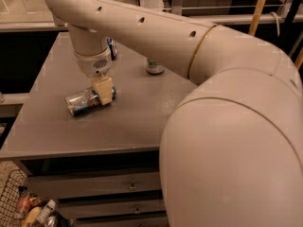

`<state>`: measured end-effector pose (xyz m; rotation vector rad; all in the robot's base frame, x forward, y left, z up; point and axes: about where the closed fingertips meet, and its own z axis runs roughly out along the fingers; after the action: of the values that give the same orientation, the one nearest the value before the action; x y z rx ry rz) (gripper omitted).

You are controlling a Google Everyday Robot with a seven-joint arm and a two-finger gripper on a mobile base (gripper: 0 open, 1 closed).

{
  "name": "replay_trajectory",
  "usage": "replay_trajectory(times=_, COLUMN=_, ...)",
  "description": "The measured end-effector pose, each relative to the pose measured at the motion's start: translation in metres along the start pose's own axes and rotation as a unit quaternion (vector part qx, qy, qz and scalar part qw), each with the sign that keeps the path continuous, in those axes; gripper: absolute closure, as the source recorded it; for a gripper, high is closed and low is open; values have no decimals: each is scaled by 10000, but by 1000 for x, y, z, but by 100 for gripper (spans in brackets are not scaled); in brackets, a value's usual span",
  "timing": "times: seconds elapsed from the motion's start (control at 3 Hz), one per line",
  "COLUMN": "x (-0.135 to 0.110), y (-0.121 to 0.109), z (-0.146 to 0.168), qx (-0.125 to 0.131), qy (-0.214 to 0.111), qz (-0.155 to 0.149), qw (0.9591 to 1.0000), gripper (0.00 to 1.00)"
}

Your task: Knock redbull can over

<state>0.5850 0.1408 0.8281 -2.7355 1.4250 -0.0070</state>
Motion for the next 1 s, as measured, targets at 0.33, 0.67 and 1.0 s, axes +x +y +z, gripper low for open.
replay_trajectory(times=0.33, x=0, y=0, z=0, qx=-1, qy=0, qz=0, qw=10000, gripper=82)
replay_trajectory(times=0.67, x=-1, y=-3, z=2, qx=50, qy=-20, qz=-2, qw=10000, gripper=51)
replay_trajectory(times=1.0, x=-1, y=-4, z=2, qx=61, qy=-24, qz=-3, qw=10000, gripper=28)
